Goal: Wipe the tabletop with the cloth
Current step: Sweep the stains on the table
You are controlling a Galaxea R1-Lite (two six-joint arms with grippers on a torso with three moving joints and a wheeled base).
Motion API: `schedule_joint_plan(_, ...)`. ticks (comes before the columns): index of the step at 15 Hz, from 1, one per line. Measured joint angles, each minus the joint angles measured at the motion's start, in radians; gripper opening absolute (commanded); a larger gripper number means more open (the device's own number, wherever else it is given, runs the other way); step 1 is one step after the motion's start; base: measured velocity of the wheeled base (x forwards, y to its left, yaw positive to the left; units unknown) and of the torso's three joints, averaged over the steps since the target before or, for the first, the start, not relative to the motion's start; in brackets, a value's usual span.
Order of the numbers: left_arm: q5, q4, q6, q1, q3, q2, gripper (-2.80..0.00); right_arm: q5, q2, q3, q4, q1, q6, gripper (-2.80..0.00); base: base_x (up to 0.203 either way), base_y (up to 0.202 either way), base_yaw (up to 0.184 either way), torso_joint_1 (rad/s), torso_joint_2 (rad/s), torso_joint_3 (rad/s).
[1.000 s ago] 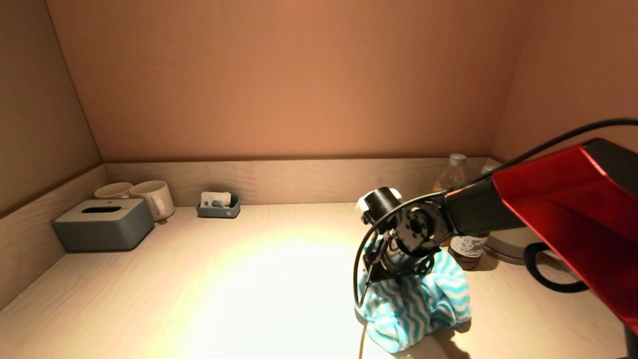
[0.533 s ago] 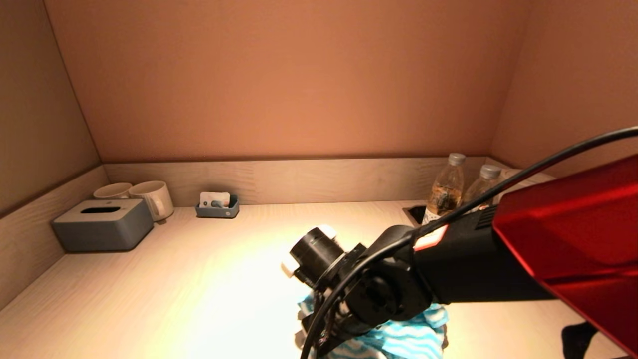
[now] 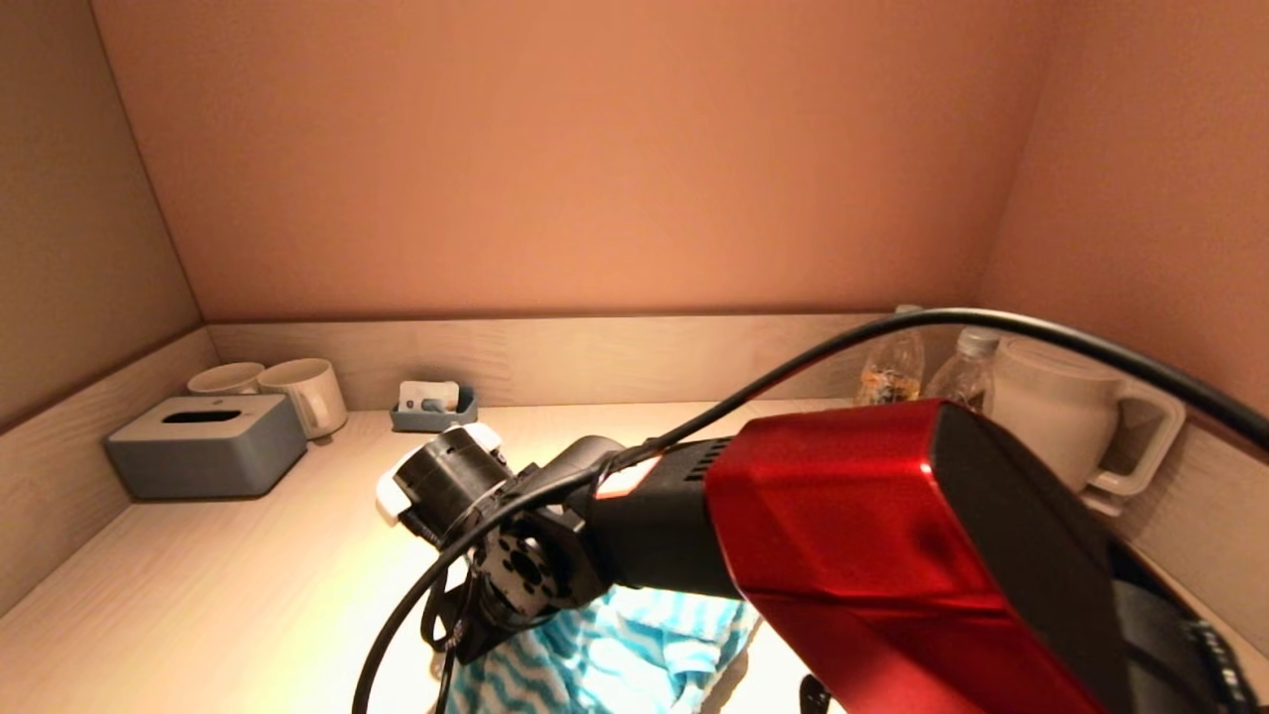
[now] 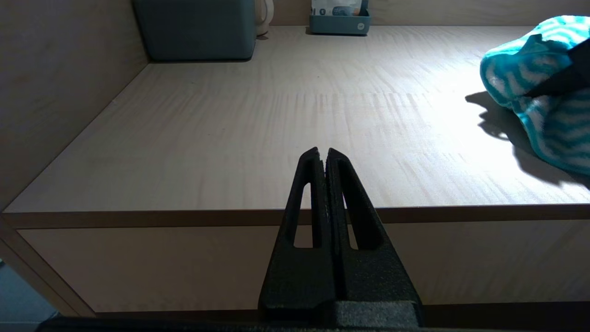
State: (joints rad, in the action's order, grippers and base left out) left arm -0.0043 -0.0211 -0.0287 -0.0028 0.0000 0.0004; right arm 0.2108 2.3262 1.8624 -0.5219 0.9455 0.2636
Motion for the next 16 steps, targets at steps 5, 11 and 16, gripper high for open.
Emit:
schedule_joint_plan(5, 0.000, 0.000, 0.000, 0.000, 0.000, 0.000, -2.80, 0.074, 0.086, 0.066, -0.041, -0.174, -0.016, -2.80, 0.000, 0.000, 0.000, 0.000, 0.00, 0.000)
schedule_joint_plan(11, 0.000, 0.000, 0.000, 0.000, 0.000, 0.000, -2.80, 0.137, 0.027, -0.028, -0.068, -0.375, 0.019, -2.80, 0.000, 0.000, 0.000, 0.000, 0.00, 0.000)
schedule_joint_plan(16, 0.000, 0.000, 0.000, 0.000, 0.000, 0.000, -2.80, 0.134, -0.063, -0.156, -0.063, -0.427, 0.021, -2.80, 0.000, 0.000, 0.000, 0.000, 0.00, 0.000)
